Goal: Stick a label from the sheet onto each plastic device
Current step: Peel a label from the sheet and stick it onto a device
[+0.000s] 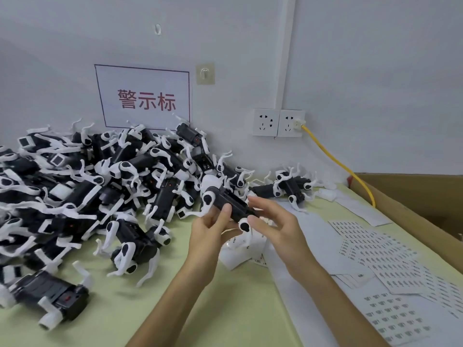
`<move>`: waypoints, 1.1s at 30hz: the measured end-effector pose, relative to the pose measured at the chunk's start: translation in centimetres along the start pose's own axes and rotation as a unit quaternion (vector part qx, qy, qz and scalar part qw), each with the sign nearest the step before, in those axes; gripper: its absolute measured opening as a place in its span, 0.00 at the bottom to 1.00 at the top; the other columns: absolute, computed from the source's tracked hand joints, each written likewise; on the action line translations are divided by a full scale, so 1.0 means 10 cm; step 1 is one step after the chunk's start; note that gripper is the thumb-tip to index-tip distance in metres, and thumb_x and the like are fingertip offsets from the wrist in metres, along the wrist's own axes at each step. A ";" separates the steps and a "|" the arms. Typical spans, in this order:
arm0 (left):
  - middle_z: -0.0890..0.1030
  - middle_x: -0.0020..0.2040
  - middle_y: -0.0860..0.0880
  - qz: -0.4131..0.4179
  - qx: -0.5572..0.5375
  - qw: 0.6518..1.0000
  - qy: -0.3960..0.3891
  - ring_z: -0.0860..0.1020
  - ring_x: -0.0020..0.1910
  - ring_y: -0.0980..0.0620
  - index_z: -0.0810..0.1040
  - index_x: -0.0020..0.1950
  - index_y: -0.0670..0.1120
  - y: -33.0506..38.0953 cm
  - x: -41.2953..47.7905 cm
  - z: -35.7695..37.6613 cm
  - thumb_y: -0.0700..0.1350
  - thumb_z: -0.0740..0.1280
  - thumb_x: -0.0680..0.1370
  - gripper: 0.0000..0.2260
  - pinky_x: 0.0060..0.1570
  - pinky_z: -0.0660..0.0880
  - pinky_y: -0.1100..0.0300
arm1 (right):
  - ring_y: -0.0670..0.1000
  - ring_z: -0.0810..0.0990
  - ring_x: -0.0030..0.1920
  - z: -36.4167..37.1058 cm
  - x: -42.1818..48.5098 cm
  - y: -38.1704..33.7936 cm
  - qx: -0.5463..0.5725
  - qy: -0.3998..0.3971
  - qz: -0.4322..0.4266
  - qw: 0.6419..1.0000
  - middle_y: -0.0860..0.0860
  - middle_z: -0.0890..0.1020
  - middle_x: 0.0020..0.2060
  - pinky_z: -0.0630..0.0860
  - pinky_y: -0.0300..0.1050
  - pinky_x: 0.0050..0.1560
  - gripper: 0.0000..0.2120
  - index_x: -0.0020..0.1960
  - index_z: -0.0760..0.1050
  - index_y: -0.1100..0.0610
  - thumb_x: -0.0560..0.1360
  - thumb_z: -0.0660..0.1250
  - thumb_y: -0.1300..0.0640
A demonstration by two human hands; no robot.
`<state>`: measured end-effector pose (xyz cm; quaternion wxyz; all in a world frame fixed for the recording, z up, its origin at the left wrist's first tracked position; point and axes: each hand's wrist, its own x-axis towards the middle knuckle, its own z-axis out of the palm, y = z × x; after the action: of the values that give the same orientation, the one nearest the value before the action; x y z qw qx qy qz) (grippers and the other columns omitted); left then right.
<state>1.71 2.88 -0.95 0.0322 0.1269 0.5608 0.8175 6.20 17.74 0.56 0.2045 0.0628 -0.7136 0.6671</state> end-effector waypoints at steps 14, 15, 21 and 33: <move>0.82 0.53 0.38 -0.030 -0.018 0.994 -0.106 0.82 0.46 0.47 0.82 0.60 0.42 0.03 -0.07 0.01 0.40 0.71 0.79 0.10 0.47 0.81 0.57 | 0.50 0.84 0.51 -0.01 0.02 0.02 0.024 0.019 0.052 0.998 0.52 0.85 0.52 0.80 0.45 0.53 0.08 0.55 0.82 0.52 0.76 0.72 0.59; 0.83 0.52 0.40 -0.023 0.019 0.993 -0.114 0.83 0.45 0.47 0.83 0.59 0.43 0.03 -0.07 0.01 0.41 0.73 0.78 0.10 0.47 0.81 0.56 | 0.49 0.84 0.51 -0.01 0.02 0.03 0.026 0.020 0.051 0.998 0.51 0.85 0.51 0.79 0.42 0.52 0.07 0.54 0.82 0.52 0.76 0.72 0.59; 0.86 0.53 0.43 0.006 0.163 0.967 -0.194 0.81 0.40 0.50 0.83 0.59 0.43 0.03 -0.11 0.06 0.45 0.69 0.74 0.14 0.45 0.80 0.55 | 0.47 0.83 0.43 0.02 0.00 0.02 0.040 0.041 0.086 0.995 0.51 0.85 0.43 0.77 0.40 0.44 0.24 0.51 0.80 0.58 0.66 0.72 0.40; 0.82 0.42 0.51 -0.047 0.073 0.981 -0.173 0.75 0.25 0.49 0.83 0.56 0.56 0.04 -0.14 0.07 0.53 0.68 0.79 0.08 0.25 0.73 0.61 | 0.52 0.80 0.42 -0.01 0.01 0.00 0.068 0.001 0.116 0.991 0.55 0.82 0.43 0.76 0.47 0.43 0.11 0.54 0.80 0.60 0.80 0.65 0.53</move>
<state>3.31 3.13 -0.58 0.1579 0.2420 0.6099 0.7379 6.11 17.88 0.62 0.1222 -0.0071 -0.6689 0.7332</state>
